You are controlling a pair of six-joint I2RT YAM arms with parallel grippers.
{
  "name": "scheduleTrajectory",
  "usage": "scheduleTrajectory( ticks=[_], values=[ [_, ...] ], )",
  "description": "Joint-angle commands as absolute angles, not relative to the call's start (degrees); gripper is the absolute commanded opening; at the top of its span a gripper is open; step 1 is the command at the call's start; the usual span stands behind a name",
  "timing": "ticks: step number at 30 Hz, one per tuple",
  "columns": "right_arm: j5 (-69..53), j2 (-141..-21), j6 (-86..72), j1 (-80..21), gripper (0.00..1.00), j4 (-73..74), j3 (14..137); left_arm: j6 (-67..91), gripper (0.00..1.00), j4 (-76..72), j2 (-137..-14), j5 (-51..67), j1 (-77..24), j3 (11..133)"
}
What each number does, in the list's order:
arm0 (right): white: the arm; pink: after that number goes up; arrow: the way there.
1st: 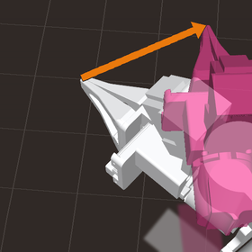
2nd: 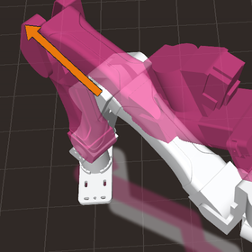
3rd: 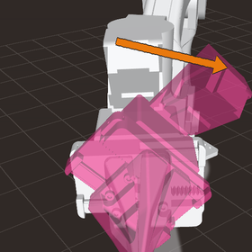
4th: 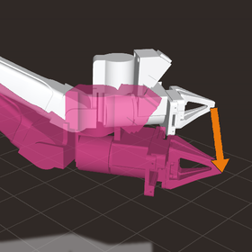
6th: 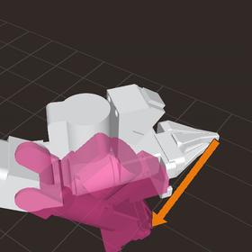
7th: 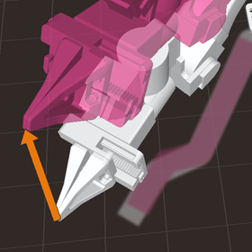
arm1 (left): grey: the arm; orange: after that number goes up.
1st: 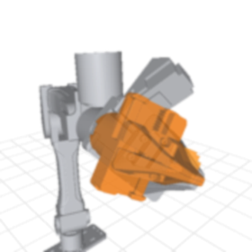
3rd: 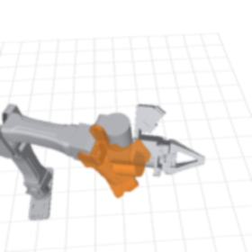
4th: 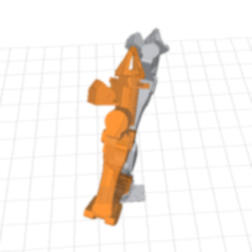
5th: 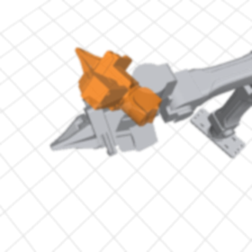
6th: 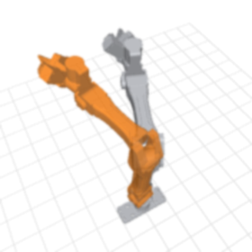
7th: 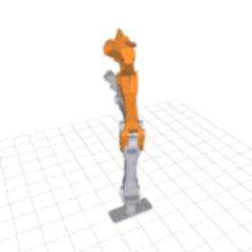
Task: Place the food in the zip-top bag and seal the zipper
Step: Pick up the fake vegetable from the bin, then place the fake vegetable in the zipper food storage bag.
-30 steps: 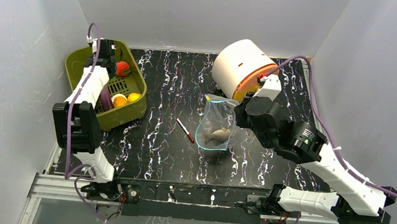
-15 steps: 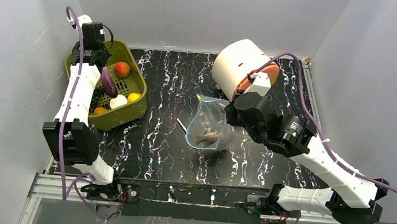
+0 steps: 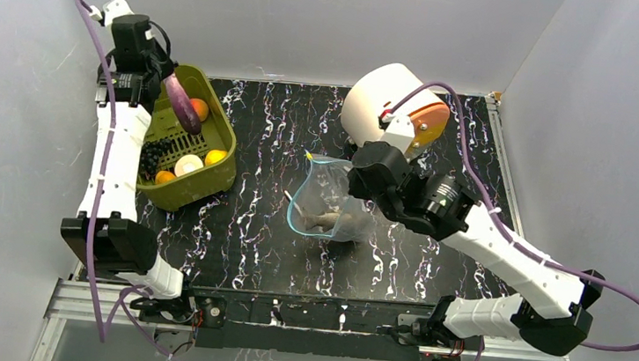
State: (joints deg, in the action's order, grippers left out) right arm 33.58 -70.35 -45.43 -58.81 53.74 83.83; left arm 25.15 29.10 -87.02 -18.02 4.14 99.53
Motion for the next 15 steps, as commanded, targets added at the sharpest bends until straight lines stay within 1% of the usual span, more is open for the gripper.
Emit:
scheduleTrajectory(
  ticks=[1,3,8,15],
  values=[
    [33.5,-71.8,-47.0,-58.7,0.0,50.2,88.3,33.6,0.0,32.1,-85.7,-7.4,3.9,106.2],
    [33.7,-72.5,-48.3,-58.5,0.0,50.4,89.0,38.0,0.0,30.7,-84.6,-2.4,3.9,105.2],
    [34.3,-74.8,-49.6,-57.9,0.0,50.8,91.7,50.2,0.0,26.0,-81.1,8.5,3.6,98.4],
    [31.6,-79.9,-52.6,-56.3,0.0,52.3,97.4,56.5,0.0,19.1,-78.6,13.4,-1.4,93.0]
  ],
)
